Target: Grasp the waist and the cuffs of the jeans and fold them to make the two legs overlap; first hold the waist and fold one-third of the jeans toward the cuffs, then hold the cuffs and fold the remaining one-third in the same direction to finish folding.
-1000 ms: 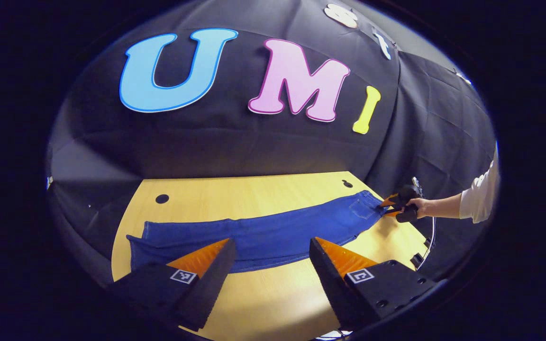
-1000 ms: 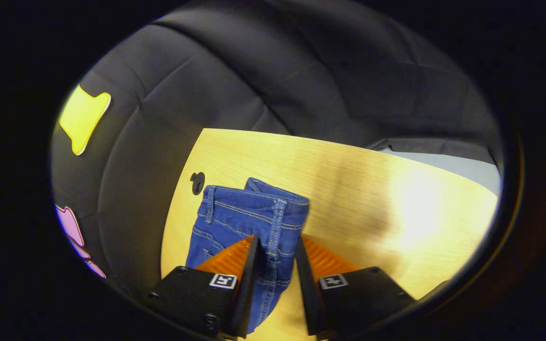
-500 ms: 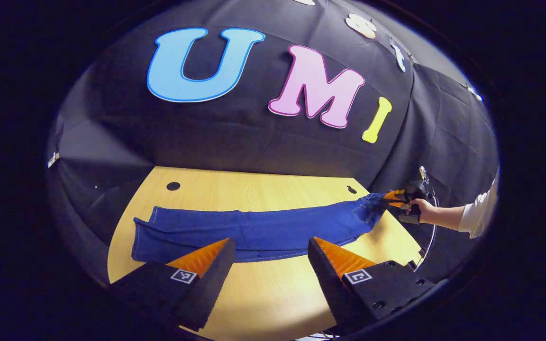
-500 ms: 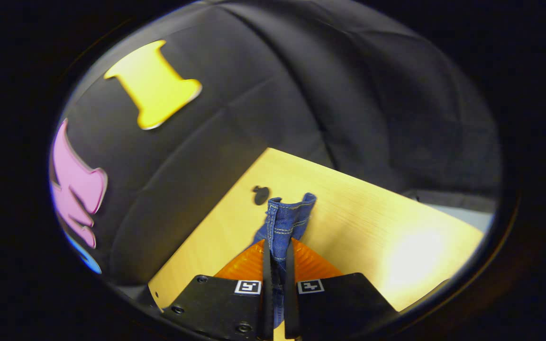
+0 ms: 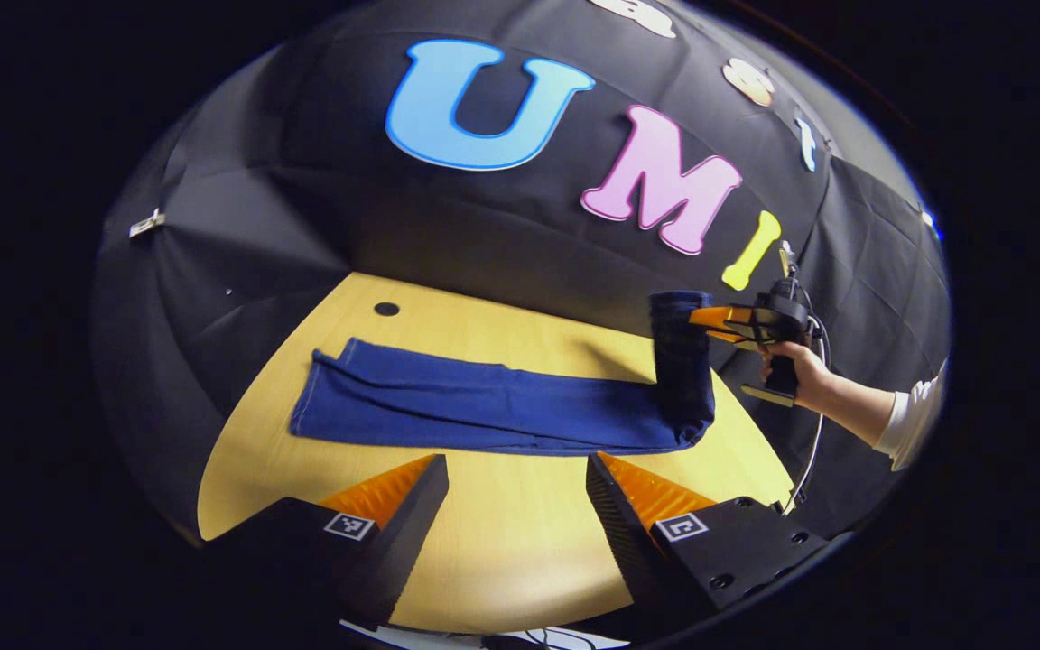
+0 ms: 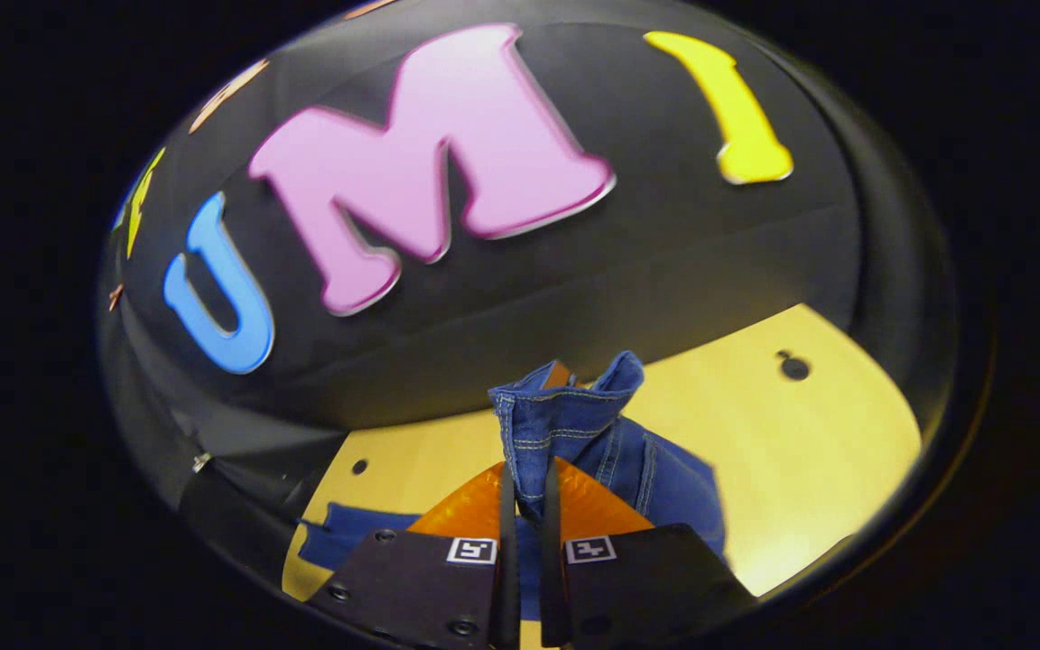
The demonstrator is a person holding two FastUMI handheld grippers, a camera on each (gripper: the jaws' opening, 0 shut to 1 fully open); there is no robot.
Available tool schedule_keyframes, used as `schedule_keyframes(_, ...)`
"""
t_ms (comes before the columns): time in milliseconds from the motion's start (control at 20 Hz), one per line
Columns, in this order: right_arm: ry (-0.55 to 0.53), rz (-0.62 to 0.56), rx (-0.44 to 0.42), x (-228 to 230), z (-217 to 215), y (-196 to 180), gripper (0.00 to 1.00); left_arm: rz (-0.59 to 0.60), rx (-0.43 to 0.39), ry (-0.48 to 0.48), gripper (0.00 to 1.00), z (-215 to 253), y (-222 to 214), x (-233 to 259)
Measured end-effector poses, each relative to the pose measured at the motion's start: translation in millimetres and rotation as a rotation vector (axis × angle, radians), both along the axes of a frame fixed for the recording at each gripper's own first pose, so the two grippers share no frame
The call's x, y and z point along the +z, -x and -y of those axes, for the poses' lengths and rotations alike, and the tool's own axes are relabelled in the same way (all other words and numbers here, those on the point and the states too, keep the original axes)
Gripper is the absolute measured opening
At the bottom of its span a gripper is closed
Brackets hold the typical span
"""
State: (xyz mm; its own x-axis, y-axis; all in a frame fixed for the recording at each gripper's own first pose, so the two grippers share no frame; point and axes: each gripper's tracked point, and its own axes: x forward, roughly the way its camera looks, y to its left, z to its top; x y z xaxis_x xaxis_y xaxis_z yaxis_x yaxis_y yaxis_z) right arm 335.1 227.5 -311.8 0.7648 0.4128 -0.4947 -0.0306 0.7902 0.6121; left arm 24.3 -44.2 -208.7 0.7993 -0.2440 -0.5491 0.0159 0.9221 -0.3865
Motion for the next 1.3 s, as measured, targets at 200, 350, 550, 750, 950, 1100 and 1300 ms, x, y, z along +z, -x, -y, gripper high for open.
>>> schedule_keyframes(200, 0.008, -0.135, 0.238, -71.8, -112.9, 59.1, 0.13, -0.045, 0.068, -0.004, 0.97, -28.4, 14.3, -12.1)
schedule_keyframes(350, 0.012, -0.193, 0.357, -97.5, -139.8, 83.7, 0.13, -0.076, 0.086, -0.002, 0.97, -43.5, 11.8, -21.4)
schedule_keyframes(550, -0.123, -0.163, 0.376, -67.6, -133.2, 87.8, 0.72, -0.116, 0.101, 0.041, 0.97, -61.3, -17.4, -35.2)
schedule_keyframes(750, -0.105, -0.045, 0.392, -24.3, -101.7, 84.1, 0.96, -0.133, 0.100, 0.130, 0.97, -81.8, -68.1, -42.0)
schedule_keyframes(950, -0.052, 0.085, 0.414, 14.6, -57.3, 81.6, 0.96, -0.253, 0.074, 0.011, 0.97, -130.5, -109.2, -76.0)
schedule_keyframes(1100, -0.008, 0.157, 0.413, 31.8, -13.9, 89.4, 0.96, -0.371, 0.065, -0.072, 0.96, -163.0, -145.7, -103.0)
schedule_keyframes(1300, 0.041, 0.075, 0.352, -9.4, 43.1, 107.6, 0.96, -0.554, -0.043, -0.342, 0.97, -209.1, -174.4, -154.9)
